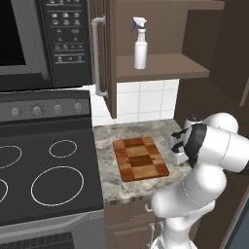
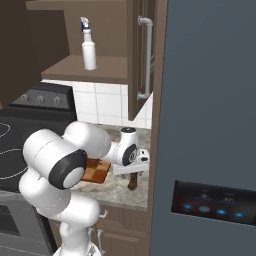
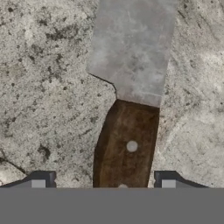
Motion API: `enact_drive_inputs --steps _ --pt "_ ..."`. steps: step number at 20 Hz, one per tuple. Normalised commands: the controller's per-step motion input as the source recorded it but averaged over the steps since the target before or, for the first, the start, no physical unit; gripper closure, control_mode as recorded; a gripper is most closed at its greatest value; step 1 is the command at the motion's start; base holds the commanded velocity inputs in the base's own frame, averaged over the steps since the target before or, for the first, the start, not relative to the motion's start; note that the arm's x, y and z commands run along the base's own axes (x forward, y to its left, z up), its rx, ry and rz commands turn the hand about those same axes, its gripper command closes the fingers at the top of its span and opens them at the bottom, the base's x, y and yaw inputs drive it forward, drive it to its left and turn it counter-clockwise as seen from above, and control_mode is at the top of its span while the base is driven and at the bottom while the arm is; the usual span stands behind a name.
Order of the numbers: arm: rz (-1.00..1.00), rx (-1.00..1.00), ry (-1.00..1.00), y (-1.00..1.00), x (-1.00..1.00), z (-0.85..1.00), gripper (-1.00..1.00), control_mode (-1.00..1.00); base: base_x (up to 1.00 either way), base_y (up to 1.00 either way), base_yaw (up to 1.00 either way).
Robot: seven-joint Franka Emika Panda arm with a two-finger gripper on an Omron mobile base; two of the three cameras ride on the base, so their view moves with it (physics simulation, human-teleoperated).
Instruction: Move the cutting board and knife to the sink. Then move spray from the cabinet to the counter.
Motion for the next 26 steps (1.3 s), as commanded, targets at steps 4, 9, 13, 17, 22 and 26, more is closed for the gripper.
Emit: enact_drive_inputs --steps 4,9,13,17,22,26 --pt "0.05 0.0 0.0 0.04 0.0 -0.25 1.0 -1.0 0.0 0.0 0.0" --pt "0.01 0.0 0.0 0.13 -0.02 -0.3 1.0 -1.0 0.0 0.0 0.0" --pt "-0.02 -0.01 0.0 0.21 -0.02 -0.14 1.0 -1.0 0.0 0.0 0.0" --pt "-0.04 0.0 -0.07 0.14 -0.12 0.02 1.0 -1.0 0.0 0.0 0.0" --pt "0.0 -0.01 -0.21 0.09 -0.34 0.37 1.0 -1.0 0.0 0.0 0.0" --pt "0.0 0.0 -0.12 0.02 -0.15 0.43 1.0 -1.0 0.0 0.0 0.0"
